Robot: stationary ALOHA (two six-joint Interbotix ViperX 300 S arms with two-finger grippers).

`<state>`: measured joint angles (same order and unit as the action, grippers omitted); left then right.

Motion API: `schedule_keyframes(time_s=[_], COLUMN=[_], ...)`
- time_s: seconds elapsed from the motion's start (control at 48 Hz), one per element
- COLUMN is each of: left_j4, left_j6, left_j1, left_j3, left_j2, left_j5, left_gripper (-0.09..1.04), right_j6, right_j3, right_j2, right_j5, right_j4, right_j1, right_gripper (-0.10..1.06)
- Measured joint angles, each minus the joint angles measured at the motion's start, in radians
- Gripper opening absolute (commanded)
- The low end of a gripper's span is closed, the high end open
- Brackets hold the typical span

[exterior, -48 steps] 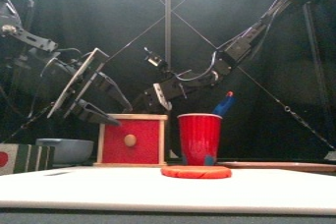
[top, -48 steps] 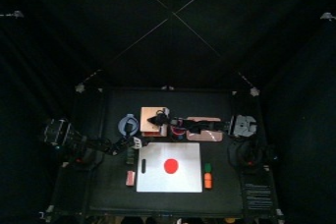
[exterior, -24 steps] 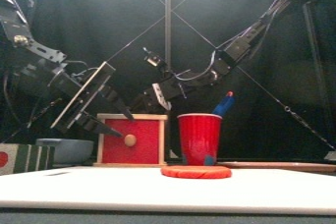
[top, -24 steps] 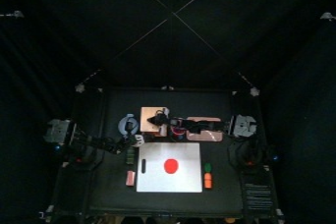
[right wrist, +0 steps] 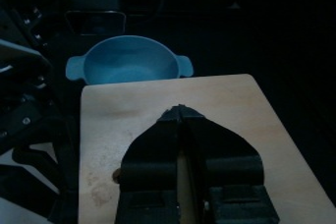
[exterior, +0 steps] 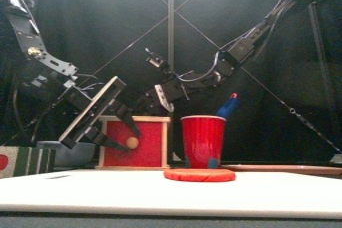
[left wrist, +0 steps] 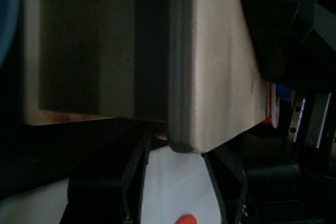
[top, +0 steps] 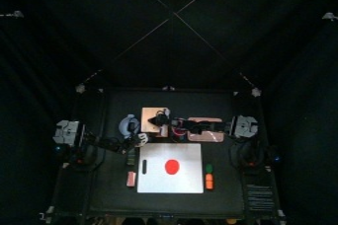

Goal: Get the cutter from the drawer then cut the dough then place the extra dough in the bowl
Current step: Open the drawer

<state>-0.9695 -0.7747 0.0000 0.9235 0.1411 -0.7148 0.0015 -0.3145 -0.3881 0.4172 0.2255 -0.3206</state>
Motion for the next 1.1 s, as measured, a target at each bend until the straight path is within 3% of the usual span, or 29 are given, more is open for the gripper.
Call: schedule_keyframes(time_s=[0.271, 0.562, 1.104], left_j4=[0.002, 0.0, -0.032], left_j6=[0.003, 0.003, -0.003], left_j1=[0.002, 0.002, -0.064], left_j3=[0.025, 0.023, 0.04], left_j2=[-0.002, -0.002, -0.02], left_j5=[-0.002, -0.005, 0.021], left_gripper=[0.74, 0.56, 0.56], right_j6=[-0.002, 0.003, 0.003], right_j3=[0.002, 0.002, 0.005], right_j2=[-0.002, 0.0, 0.0], right_j5=[-0.002, -0.003, -0.018], right_j4=[-0.002, -0.002, -0.002], right_j1=[0.003, 0.003, 0.005], right_gripper=[-0.04, -0.04, -0.04])
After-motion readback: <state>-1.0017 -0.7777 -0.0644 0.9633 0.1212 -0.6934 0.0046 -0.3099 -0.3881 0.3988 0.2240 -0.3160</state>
